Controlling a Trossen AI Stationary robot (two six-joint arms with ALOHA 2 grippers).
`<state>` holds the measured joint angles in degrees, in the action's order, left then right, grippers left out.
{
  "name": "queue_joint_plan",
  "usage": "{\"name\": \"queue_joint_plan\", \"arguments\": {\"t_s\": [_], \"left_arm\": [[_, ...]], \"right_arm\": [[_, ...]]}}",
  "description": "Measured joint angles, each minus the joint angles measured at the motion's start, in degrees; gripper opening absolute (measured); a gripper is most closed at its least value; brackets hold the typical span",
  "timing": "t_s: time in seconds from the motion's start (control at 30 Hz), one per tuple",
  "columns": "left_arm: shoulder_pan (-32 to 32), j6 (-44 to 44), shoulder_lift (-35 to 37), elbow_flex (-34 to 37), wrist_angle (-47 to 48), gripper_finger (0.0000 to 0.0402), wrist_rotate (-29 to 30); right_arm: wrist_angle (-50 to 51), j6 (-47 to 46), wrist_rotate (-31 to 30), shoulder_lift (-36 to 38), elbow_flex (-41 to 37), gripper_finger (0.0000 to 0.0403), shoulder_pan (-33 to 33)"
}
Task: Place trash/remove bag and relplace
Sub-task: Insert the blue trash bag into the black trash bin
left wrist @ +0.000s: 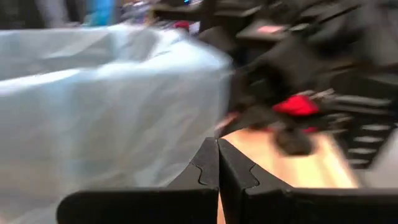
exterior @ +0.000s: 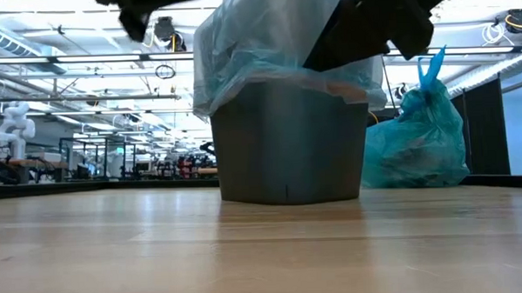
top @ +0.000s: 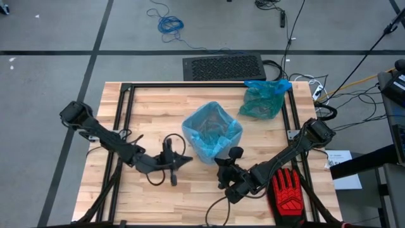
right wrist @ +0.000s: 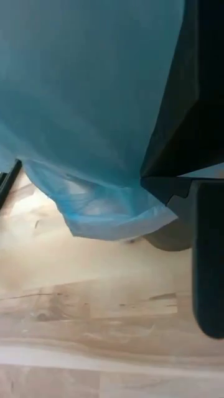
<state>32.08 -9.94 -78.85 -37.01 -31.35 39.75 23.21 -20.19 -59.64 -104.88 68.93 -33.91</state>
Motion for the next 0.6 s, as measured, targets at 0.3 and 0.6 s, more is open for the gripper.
{"name": "queue_joint_plan", "arguments": {"t_s": [0.3, 0.6], "left_arm": [[-3.93, 3.3, -5.07, -0.74, -7.61, 0.0, -3.97], [-6.34, 1.68, -8.88, -1.62, -7.86, 0.0, -5.59]], "right_arm": [[-5.92, 4.6, -1.87, 0.09, 0.0, 0.0, -0.37], [-7.25, 4.9, -1.87, 0.09, 0.0, 0.0, -0.28]]}}
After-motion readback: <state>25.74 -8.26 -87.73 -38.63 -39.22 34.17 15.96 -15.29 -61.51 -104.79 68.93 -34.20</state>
